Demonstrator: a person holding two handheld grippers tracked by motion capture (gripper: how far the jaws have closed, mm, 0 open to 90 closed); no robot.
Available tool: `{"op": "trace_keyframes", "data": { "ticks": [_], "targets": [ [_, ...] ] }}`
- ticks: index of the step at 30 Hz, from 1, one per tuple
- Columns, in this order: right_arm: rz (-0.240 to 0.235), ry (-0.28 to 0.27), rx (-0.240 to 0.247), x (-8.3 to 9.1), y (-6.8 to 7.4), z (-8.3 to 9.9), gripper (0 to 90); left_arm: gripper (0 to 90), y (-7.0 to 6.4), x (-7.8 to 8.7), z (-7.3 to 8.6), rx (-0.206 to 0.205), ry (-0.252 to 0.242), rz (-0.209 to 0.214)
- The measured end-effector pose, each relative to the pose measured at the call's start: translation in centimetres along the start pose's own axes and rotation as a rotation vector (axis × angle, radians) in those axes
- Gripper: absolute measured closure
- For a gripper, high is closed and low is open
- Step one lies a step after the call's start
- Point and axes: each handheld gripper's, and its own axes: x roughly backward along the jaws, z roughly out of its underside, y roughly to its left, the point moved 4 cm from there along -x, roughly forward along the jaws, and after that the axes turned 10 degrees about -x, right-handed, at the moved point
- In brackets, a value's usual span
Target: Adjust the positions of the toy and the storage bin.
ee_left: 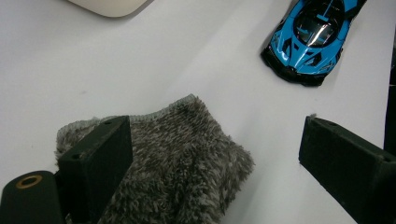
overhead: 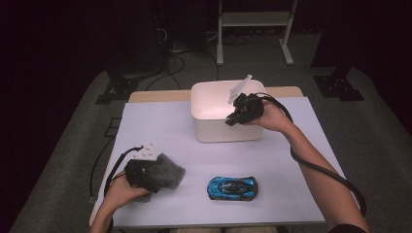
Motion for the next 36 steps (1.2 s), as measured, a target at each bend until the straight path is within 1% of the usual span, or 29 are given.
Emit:
{"op": "trace_keyframes", "data": {
  "ticks": [3,7,12,14,19,21,23,24,25,27,29,33,36],
  "targets": [
    [-0.01,0.008,-0.001,0.0,0.1,0.0,81.6,9.1,0.0,0.1,0.0,0.002,-0.002,-0.003],
    [-0.042,0.026,0.024,0.1,0.3,-0.1,84.9,9.1,0.0,0.1,0.1,0.006,-0.002,-0.001],
    [-0.052,0.031,0.036,0.1,0.8,-0.2,86.3,9.1,0.0,0.1,0.2,0.004,0.001,-0.004],
    [-0.058,0.035,0.039,0.1,0.9,-0.2,86.4,9.2,0.0,0.1,0.3,0.012,-0.008,-0.007],
    [-0.072,0.033,0.041,0.1,1.3,-0.1,86.8,9.2,0.0,0.2,0.5,0.012,-0.004,-0.008],
    [-0.079,0.036,0.033,0.2,1.5,0.0,86.8,9.1,0.0,0.2,0.5,0.012,-0.005,-0.008],
    [-0.087,0.03,0.044,0.2,1.7,0.1,86.8,9.2,-0.1,0.2,0.4,0.014,-0.009,-0.008],
    [-0.092,0.032,0.035,0.3,1.8,0.1,86.7,9.2,-0.1,0.2,0.5,0.017,-0.01,-0.004],
    [-0.1,0.026,0.035,0.3,1.9,0.2,86.7,9.2,-0.1,0.2,0.5,0.018,-0.009,0.002],
    [-0.106,0.016,0.037,0.3,2.1,0.4,86.7,9.2,-0.1,0.1,0.6,0.012,0.001,-0.001],
    [-0.111,0.01,0.039,0.4,2.4,0.6,86.6,9.2,-0.1,0.1,0.6,0.019,-0.005,0.0],
    [-0.121,0.009,0.047,0.5,3.1,0.8,86.6,9.1,-0.2,0.2,0.4,0.012,-0.011,-0.001],
    [-0.126,0.006,0.052,0.6,3.7,1.1,86.6,9.1,-0.3,0.1,0.3,0.0,0.002,0.004]
  ]
}}
